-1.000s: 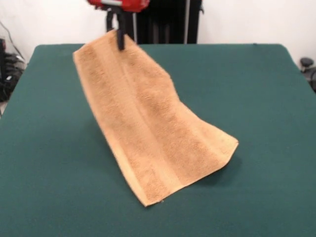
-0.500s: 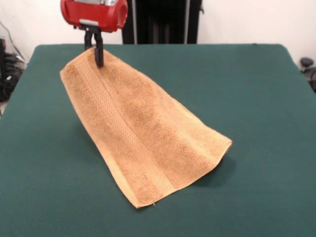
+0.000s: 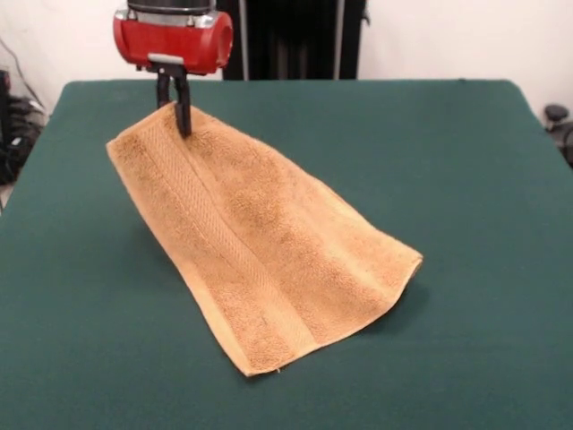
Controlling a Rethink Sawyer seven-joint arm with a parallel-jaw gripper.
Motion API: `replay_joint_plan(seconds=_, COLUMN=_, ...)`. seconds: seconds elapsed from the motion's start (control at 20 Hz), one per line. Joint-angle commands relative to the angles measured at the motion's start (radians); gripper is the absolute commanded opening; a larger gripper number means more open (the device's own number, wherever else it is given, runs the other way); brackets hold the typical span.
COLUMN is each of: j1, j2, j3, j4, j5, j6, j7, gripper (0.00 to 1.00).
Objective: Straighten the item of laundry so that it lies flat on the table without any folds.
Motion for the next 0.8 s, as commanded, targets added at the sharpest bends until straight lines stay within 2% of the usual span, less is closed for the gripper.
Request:
replay_joint_plan(seconds=0.05, j1=-0.050, j2=0.091, j3=0.154, j4=0.032, j5=-0.116, j6=-0.058, j7=-0.099, gripper=0.00)
replay_joint_plan(seconds=0.35, j1=-0.136, j2=0.128, j3=0.185, j4=-0.002, j5=-0.227, j6=-0.069, j7=-0.132, gripper=0.00)
replay_joint_plan(seconds=0.65, j1=-0.207, j2=0.155, j3=0.261, j4=-0.098, j5=-0.311, j6=0.012, j7=-0.232, gripper=0.00)
replay_joint_plan(seconds=0.8, j1=-0.234, j2=0.165, j3=0.296, j4=-0.120, j5=-0.340, j6=0.033, j7=-0.236, gripper=0.00)
